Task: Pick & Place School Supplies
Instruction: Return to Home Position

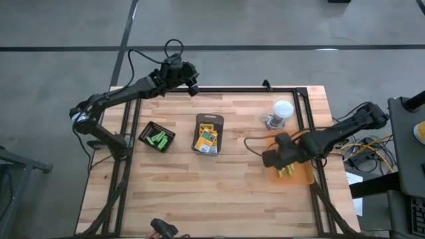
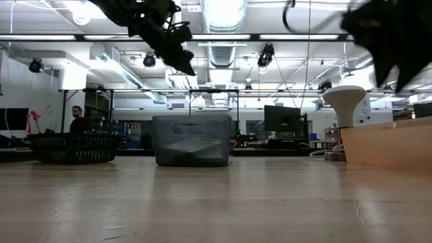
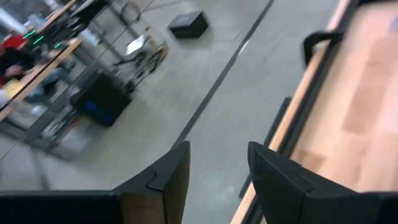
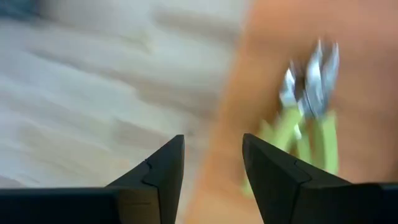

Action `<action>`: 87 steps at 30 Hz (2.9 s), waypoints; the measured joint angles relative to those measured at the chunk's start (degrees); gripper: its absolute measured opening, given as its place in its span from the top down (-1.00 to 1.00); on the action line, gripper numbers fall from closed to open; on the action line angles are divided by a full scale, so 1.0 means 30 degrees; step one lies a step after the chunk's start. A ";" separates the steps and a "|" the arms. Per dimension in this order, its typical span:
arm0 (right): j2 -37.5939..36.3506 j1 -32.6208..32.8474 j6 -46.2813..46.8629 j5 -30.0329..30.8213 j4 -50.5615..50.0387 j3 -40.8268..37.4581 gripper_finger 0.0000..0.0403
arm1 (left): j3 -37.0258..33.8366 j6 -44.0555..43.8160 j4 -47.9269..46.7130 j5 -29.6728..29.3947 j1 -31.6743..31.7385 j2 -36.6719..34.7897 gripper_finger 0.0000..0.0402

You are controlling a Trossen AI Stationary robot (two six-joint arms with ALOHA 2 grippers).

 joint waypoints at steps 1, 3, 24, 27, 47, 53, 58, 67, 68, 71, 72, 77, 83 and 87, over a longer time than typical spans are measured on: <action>-0.0252 0.0000 -0.0303 0.1017 -0.0209 0.0508 0.22 | 0.0110 0.0001 0.0007 0.0462 -0.0023 -0.0028 0.17; -0.0798 0.0000 -0.1579 0.3508 -0.0268 0.1595 0.23 | 0.0428 0.0010 0.0022 0.1448 -0.0045 -0.0196 0.17; -0.2319 -0.0007 -2.7557 1.4638 0.3650 1.4371 0.32 | 0.2172 -0.0766 -0.1605 0.5937 -0.0096 -0.6681 0.17; -0.2283 -0.0007 -2.8576 1.3623 0.3627 1.4665 0.34 | 0.2137 -0.2463 -0.2944 0.5904 -0.0096 -0.7958 0.17; -0.2418 -0.0007 -3.1249 0.5541 0.9778 1.0992 0.34 | -0.0931 -0.2574 -0.7781 1.6963 -0.0180 -1.0914 0.17; -0.3057 0.0007 -3.1383 0.3926 1.1534 0.8734 0.38 | -0.5813 -0.1721 -0.2917 1.6973 -0.0169 -1.1334 0.17; -0.4690 -0.0009 -3.1666 0.2970 1.4297 0.6000 0.39 | -0.9630 -0.3829 0.2510 1.6971 0.0023 -1.1512 0.17; -0.8687 -0.0015 -3.0438 0.3262 1.8947 -0.0162 0.34 | -1.1349 -0.5671 0.3358 1.7781 0.1555 -1.3200 0.17; -0.9154 -0.0004 -3.0575 0.3245 1.9567 -0.0795 0.33 | -1.1348 -0.5682 0.3116 1.8118 0.1741 -1.3460 0.17; -1.0588 -0.0006 -3.0721 0.3233 2.1135 -0.2563 0.34 | -1.1349 -0.5682 0.2089 1.8836 0.2271 -1.4263 0.17; -1.1005 -0.0007 -3.0703 0.3248 2.1535 -0.3083 0.34 | -1.1347 -0.5687 0.1690 1.8839 0.2409 -1.4505 0.17; -1.2762 -0.0002 -3.0661 0.3262 2.3651 -0.5300 0.38 | -1.1535 -0.5586 0.0447 1.8886 0.2621 -1.5392 0.17; -1.4220 -0.0022 -3.1234 0.3292 2.5001 -0.6674 0.40 | -1.3391 -0.6551 0.0431 1.9195 0.2621 -1.6601 0.17; -1.5084 -0.0015 -3.1382 0.3292 2.5042 -0.7003 0.37 | -1.4973 -0.7546 0.2225 1.9188 0.2621 -1.7676 0.17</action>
